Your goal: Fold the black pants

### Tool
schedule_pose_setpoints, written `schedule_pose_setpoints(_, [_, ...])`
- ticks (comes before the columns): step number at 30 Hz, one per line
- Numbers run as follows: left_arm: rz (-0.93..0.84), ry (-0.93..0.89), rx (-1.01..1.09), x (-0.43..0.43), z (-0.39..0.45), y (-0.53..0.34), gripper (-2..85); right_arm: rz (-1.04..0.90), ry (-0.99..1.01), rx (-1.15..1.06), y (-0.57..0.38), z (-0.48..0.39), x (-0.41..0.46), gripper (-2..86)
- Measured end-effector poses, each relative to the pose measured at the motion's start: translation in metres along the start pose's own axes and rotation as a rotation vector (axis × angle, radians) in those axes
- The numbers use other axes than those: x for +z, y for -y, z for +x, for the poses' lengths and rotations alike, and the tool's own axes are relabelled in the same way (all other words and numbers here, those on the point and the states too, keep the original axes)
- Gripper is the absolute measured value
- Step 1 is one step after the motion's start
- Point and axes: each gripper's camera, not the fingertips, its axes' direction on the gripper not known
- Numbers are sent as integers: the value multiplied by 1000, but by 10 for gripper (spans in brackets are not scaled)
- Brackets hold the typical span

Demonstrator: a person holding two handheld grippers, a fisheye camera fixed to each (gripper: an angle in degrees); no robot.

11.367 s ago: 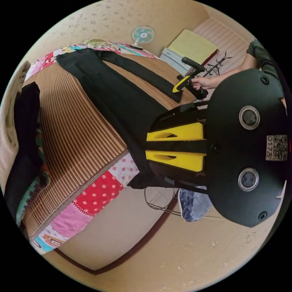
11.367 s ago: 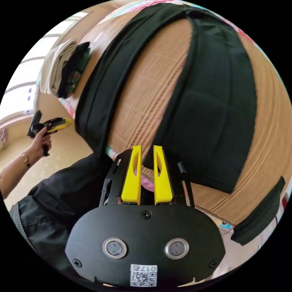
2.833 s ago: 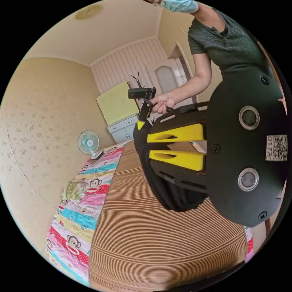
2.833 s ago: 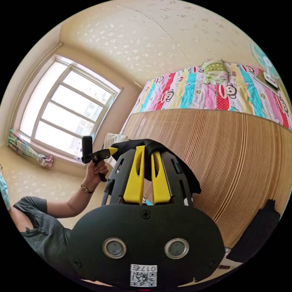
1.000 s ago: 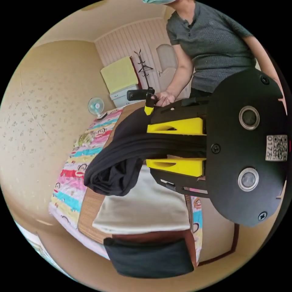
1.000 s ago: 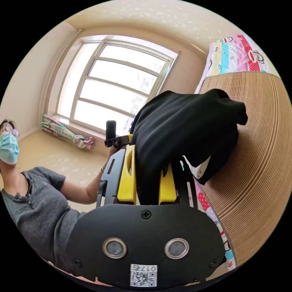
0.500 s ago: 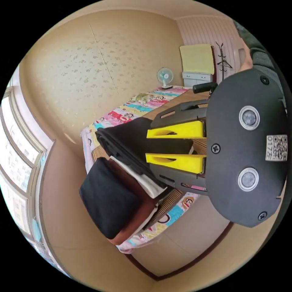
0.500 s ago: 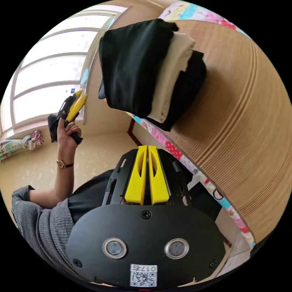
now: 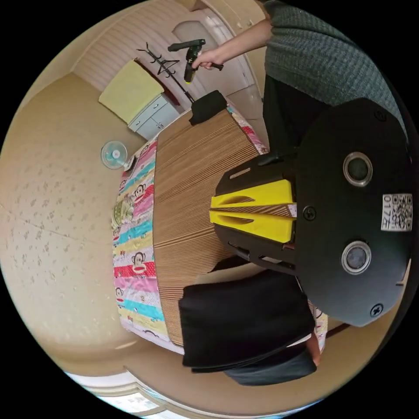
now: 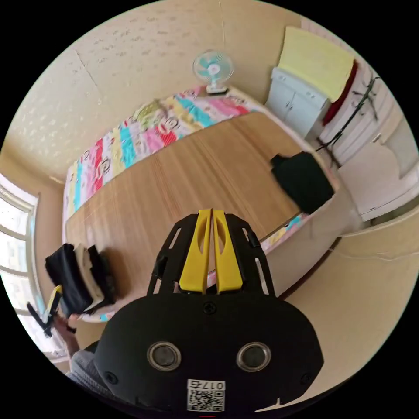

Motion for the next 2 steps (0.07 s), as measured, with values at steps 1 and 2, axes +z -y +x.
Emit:
schedule_pose_setpoints(1, [15,12,65,8,26,3,-9,115,-87,18,-1,4,-26,3])
schedule_pose_setpoints(2, [29,31,134,15,51,6,-10,365,-216,41,-10,12,-77,3])
